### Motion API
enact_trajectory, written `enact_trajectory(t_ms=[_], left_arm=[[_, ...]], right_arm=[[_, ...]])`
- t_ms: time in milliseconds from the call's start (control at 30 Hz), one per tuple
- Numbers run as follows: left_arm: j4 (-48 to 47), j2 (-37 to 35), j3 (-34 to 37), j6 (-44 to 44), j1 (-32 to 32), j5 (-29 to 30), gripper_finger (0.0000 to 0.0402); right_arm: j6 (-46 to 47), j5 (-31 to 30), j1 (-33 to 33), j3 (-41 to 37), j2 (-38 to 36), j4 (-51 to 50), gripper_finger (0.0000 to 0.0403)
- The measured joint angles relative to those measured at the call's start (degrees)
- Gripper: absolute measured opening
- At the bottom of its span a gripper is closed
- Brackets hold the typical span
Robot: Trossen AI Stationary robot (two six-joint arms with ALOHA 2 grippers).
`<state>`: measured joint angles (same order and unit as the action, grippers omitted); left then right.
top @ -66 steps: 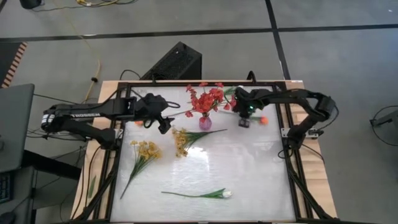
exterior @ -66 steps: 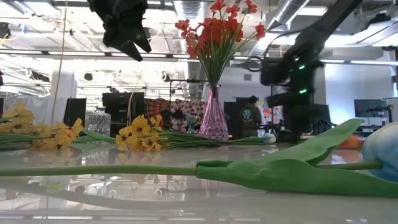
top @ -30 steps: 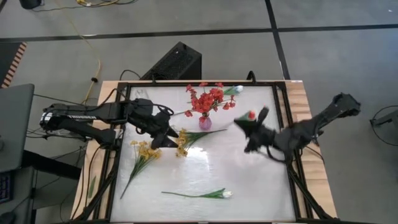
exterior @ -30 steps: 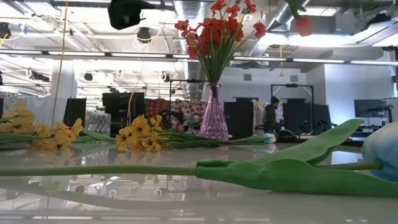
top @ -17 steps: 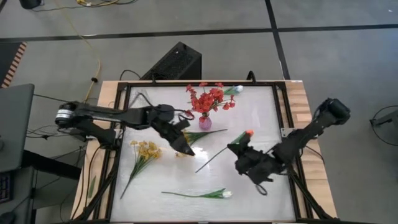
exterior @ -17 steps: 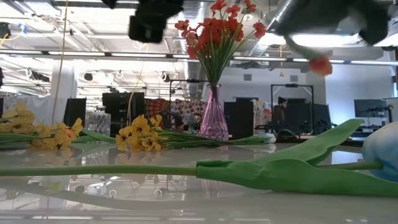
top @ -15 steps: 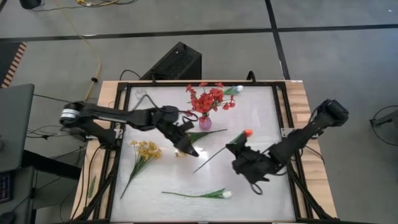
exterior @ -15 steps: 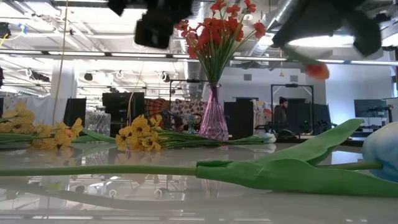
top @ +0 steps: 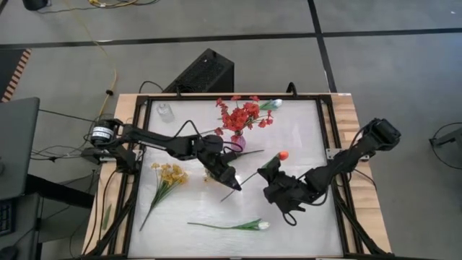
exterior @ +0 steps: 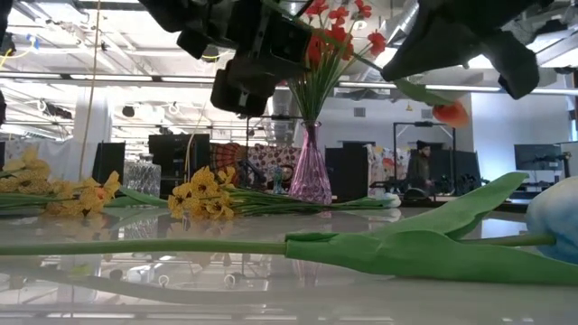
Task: Sort flowers into vase by color
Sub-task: Put the right orange tulip into the violet vase
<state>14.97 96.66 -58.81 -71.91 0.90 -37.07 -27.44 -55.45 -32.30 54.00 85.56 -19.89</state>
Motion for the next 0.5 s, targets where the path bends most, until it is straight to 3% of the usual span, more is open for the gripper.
enact_trajectory(t_ms=[200, 500], left_arm=[[-0.37, 0.0, -0.02, 0.86, 0.81, 0.5, 0.0301], [-0.47, 0.0, -0.02, 2.86, 0.99, 1.08, 0.0192]], right_arm=[[-3.88, 0.12, 2.01, 0.0, 0.04, 2.81, 0.0017], [-8.96, 3.11, 3.94, 0.0, 0.04, 5.23, 0.0017]])
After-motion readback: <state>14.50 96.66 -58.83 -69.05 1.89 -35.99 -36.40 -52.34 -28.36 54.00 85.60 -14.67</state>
